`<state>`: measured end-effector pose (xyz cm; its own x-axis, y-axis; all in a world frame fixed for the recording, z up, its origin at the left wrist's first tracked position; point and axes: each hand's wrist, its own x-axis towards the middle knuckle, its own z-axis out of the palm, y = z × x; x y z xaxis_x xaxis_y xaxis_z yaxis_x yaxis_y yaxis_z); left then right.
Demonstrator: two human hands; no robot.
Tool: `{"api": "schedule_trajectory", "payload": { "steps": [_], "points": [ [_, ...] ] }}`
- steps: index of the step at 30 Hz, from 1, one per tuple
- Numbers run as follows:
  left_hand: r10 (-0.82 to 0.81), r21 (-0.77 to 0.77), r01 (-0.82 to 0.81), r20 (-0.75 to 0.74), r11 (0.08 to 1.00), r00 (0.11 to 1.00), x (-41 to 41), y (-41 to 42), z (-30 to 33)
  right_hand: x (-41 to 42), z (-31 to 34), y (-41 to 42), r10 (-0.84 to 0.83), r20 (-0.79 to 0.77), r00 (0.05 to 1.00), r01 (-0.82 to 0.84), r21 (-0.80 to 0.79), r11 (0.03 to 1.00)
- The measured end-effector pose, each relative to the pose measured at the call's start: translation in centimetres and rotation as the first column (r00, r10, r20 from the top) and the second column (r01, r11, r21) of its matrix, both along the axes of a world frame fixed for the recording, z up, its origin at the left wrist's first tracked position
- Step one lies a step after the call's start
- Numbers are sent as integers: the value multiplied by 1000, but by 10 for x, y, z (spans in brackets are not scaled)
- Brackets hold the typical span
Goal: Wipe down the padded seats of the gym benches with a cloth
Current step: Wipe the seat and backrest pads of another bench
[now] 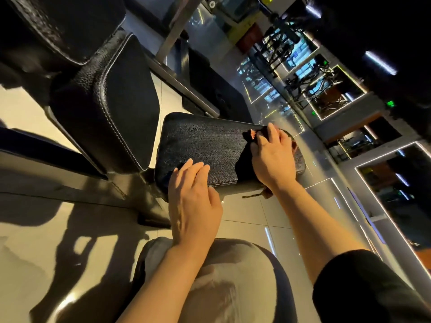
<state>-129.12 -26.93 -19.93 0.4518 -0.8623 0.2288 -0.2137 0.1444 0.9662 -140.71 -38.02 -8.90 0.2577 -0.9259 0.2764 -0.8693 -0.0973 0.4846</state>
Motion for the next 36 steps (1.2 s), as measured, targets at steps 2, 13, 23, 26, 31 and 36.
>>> {"api": "schedule_trajectory", "payload": {
  "steps": [2, 13, 23, 26, 31, 36],
  "points": [
    [41, 19, -41, -6, 999, 999, 8, -3, -4, 18, -10, -4, 45, -40, 998, -41, 77, 996],
    [73, 151, -67, -37, 986, 997, 40, -7, -23, 135, -91, -32, 318, -51, 947, -273, 397, 876],
    [24, 141, -24, -1, 990, 1000, 39, -9, -23, 141, -80, -39, 326, 68, 943, -322, 426, 845],
    [18, 95, -21, 32, 995, 999, 30, -10, -18, 124, -62, -42, 242, 70, 968, -249, 409, 878],
    [-11, 61, 7, 58, 998, 998, 14, 0, -6, 68, -29, -46, 91, 56, 994, -104, 284, 953],
    [-58, 36, 56, 58, 998, 997, 4, 1, 8, 9, 12, -32, -18, 26, 1000, 13, 179, 984]
  ]
}}
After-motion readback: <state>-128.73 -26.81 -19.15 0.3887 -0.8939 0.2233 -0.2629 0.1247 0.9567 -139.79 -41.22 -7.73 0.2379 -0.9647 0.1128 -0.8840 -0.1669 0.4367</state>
